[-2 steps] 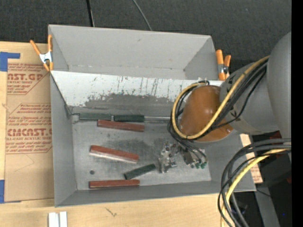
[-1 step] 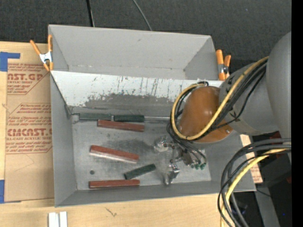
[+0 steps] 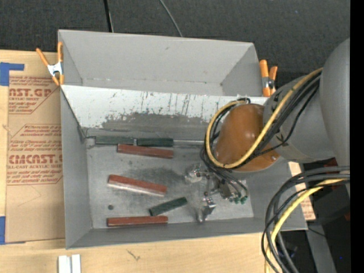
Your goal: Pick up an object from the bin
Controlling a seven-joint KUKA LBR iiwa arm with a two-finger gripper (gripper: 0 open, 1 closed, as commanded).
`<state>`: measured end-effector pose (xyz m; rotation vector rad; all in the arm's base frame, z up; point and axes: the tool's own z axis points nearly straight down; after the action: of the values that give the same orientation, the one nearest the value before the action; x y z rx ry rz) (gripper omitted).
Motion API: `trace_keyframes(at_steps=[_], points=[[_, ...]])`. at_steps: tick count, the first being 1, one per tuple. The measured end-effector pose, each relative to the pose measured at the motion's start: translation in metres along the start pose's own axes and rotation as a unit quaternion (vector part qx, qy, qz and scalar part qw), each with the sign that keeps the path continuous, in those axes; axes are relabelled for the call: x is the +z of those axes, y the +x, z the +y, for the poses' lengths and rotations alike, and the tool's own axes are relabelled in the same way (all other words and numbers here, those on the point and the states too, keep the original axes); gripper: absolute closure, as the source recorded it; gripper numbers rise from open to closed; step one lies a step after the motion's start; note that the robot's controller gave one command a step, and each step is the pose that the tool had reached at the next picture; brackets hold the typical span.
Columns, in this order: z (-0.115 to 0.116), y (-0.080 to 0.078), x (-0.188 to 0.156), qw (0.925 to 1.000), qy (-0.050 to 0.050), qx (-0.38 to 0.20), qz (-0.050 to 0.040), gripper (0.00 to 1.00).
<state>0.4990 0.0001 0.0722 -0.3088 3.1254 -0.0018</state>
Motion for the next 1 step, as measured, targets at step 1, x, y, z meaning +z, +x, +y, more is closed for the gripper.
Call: trace_keyframes(at_steps=[1], points=[[0.0667,-0.0183,-0.0028,1.0,-0.001,0.007,-0.0016,1.0]])
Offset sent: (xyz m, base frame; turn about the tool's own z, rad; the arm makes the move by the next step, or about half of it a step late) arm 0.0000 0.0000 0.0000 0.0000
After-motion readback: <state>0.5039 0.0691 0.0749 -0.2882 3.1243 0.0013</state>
